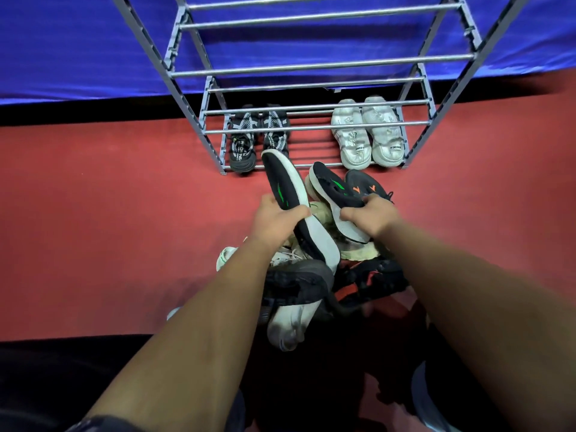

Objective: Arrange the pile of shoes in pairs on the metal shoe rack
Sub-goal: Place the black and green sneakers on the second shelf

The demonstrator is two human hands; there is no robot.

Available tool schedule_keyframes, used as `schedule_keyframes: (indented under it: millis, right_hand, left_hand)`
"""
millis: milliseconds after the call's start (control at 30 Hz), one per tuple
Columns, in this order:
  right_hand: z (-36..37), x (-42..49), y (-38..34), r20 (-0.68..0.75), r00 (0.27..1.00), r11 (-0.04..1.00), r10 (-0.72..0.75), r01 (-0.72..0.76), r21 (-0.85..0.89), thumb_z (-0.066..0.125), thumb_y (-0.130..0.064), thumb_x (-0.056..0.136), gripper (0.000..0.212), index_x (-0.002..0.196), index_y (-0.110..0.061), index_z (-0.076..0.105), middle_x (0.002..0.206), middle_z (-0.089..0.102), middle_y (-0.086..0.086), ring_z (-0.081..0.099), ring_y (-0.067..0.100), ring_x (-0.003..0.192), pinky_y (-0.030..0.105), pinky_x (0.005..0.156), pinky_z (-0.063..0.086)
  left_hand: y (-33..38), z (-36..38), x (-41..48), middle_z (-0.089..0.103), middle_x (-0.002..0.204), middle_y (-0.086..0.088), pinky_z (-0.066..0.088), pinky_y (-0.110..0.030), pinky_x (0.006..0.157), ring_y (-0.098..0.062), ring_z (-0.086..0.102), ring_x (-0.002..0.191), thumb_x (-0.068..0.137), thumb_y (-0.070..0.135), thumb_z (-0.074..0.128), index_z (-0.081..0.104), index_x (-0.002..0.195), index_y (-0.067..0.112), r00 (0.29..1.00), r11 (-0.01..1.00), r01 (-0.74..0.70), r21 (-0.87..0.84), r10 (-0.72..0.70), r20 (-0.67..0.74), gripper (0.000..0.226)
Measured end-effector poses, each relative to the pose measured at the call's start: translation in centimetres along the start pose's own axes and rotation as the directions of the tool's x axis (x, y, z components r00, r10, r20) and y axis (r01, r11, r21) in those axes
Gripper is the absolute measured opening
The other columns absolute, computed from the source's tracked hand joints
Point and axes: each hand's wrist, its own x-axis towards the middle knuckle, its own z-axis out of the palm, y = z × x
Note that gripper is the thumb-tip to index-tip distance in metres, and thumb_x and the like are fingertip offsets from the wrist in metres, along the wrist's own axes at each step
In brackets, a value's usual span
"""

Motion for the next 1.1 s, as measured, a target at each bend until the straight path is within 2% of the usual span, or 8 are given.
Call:
schedule_keyframes:
  millis: [100, 233, 400, 600, 733, 900, 1000, 1100]
  right_hand:
    - [-0.1, -0.5, -0.3, -0.019, 1.000, 0.999, -0.004, 0.005, 0.032, 0.076, -0.048, 0.075, 0.038, 0.100, -0.024, 0.062, 0.094, 0.068, -0.005, 0.064, 0.017, 0.087, 0.035, 0.079, 0.053]
    - [-0.4, -1.1, -0.3, -0.033, 0.999, 0.998, -0.002, 0.004, 0.056, 0.074, -0.053, 0.069, 0.053, 0.110, -0.023, 0.063, 0.098, 0.071, -0.003, 0.067, 0.022, 0.094, 0.039, 0.087, 0.057]
    - [-1.0, -1.8, 0.2, -0.049, 0.999, 0.999, -0.016, 0.014, -0.035, 0.074, -0.057, 0.069, 0.071, 0.127, -0.020, 0.055, 0.109, 0.068, 0.000, 0.065, 0.028, 0.102, 0.044, 0.092, 0.057]
    - [-0.6, -2.7, 0.7, -0.040, 0.998, 0.932, -0.052, 0.034, -0.361, 0.067, -0.068, 0.071, 0.085, 0.134, -0.015, 0.047, 0.116, 0.067, 0.008, 0.065, 0.033, 0.105, 0.041, 0.085, 0.053]
    - [0.6, -2.7, 1.4, 0.049, 0.999, 0.928, -0.001, 0.019, -0.373, 0.078, -0.066, 0.070, 0.099, 0.141, -0.008, 0.041, 0.138, 0.059, 0.015, 0.060, 0.037, 0.124, 0.046, 0.099, 0.053]
    - [2.3, -2.8, 1.9, 0.028, 1.000, 0.887, 0.014, 0.001, -0.462, 0.075, -0.079, 0.071, 0.110, 0.145, -0.007, 0.038, 0.149, 0.046, 0.017, 0.047, 0.042, 0.137, 0.052, 0.109, 0.047]
    - [3.3, -2.8, 2.0, 0.000, 1.000, 0.859, 0.017, -0.015, -0.511, 0.071, -0.081, 0.074, 0.114, 0.151, -0.007, 0.031, 0.154, 0.040, 0.015, 0.040, 0.039, 0.141, 0.051, 0.112, 0.043]
    - [4.2, -2.8, 2.3, -0.017, 0.999, 0.817, 0.036, -0.039, -0.576, 0.078, -0.070, 0.077, 0.122, 0.161, -0.008, 0.016, 0.158, 0.035, 0.011, 0.037, 0.035, 0.144, 0.048, 0.113, 0.040]
  left_hand:
    - [1.0, 0.0, -0.3, 0.079, 0.111, -0.001, 0.063, -0.040, 0.085, -0.020, 0.078, 0.100, 0.077, 0.030, 0.082, 0.047, 0.142, 0.031, 0.999, 0.970, -0.015, -0.242, 0.027, 0.046, 0.074]
    - [2.3, 0.3, -1.1, 0.076, 0.103, -0.003, 0.063, -0.048, 0.085, -0.028, 0.073, 0.102, 0.085, 0.047, 0.072, 0.062, 0.128, 0.020, 0.990, 0.805, 0.141, -0.576, -0.098, 0.105, 0.052]
    - [3.1, -0.6, -2.1, 0.079, 0.096, -0.009, 0.056, -0.049, 0.087, -0.034, 0.073, 0.099, 0.093, 0.045, 0.062, 0.065, 0.112, 0.015, 0.948, 0.680, 0.305, -0.666, -0.153, 0.279, 0.035]
    - [0.5, -2.2, -1.6, 0.078, 0.096, -0.009, 0.061, -0.038, 0.074, -0.029, 0.076, 0.084, 0.070, 0.033, 0.085, 0.066, 0.118, 0.008, 0.965, 0.965, 0.262, -0.007, -0.262, -0.016, 0.058]
    - [-2.2, -3.0, -2.0, 0.072, 0.092, -0.006, 0.058, -0.034, 0.076, -0.028, 0.073, 0.085, 0.066, 0.044, 0.084, 0.070, 0.109, 0.010, 0.968, 0.806, 0.246, 0.539, -0.237, -0.088, 0.057]
    - [-3.6, -2.8, -1.5, 0.059, 0.135, -0.009, 0.053, -0.043, 0.105, -0.034, 0.063, 0.124, 0.049, 0.070, 0.083, 0.048, 0.148, 0.009, 0.927, 0.680, 0.361, 0.639, -0.339, -0.162, 0.121]
    - [-2.7, -2.5, -1.8, 0.038, 0.143, -0.012, 0.045, -0.043, 0.107, -0.036, 0.046, 0.139, 0.072, 0.071, 0.080, 0.035, 0.157, 0.009, 0.910, 0.600, 0.389, 0.699, -0.368, -0.191, 0.114]
    - [-2.2, -2.6, -1.9, 0.049, 0.145, -0.006, 0.036, -0.039, 0.112, -0.032, 0.046, 0.141, 0.077, 0.073, 0.072, 0.049, 0.149, 0.018, 0.914, 0.569, 0.365, 0.737, -0.369, -0.168, 0.094]
